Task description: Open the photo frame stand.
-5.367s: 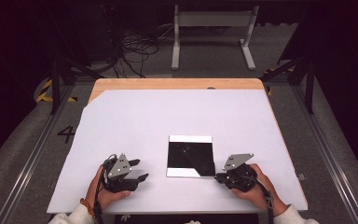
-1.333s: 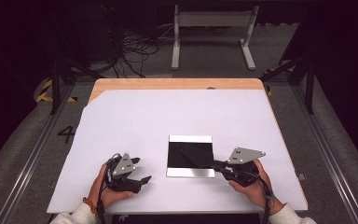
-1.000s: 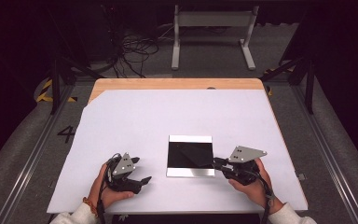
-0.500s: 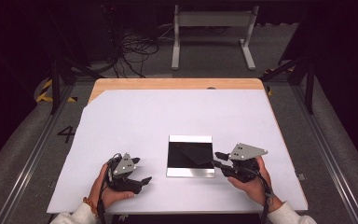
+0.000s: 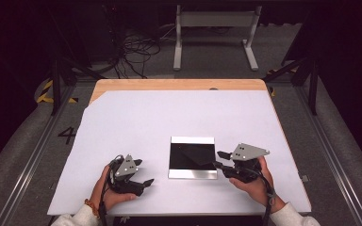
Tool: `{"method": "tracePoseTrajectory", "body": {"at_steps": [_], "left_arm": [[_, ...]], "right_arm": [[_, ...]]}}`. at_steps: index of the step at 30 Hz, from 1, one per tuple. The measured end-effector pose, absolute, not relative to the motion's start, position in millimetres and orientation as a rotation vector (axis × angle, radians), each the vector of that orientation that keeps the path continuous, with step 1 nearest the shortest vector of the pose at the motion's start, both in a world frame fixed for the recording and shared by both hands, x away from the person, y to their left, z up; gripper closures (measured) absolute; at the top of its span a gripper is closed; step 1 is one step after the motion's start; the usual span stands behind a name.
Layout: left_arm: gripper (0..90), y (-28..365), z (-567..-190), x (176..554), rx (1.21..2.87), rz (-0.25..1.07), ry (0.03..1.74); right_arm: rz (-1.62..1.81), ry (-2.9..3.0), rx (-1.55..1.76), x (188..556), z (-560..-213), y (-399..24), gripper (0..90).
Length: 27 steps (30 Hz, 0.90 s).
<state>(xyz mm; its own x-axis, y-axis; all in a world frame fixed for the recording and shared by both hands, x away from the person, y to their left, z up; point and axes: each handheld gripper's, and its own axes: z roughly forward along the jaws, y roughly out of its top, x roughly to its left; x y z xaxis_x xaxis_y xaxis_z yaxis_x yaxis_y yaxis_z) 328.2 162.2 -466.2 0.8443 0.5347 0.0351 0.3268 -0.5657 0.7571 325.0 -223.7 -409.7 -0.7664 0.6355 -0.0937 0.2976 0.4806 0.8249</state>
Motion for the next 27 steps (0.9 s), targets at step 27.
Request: {"method": "tracePoseTrajectory", "body": {"at_steps": [27], "left_arm": [[19.7, 156.7, -467.5, 328.0, 2.236, 0.300, 0.610]], "right_arm": [[1.205, 2.350, 0.661, 325.2, -409.1, -213.7, 40.3]]}}
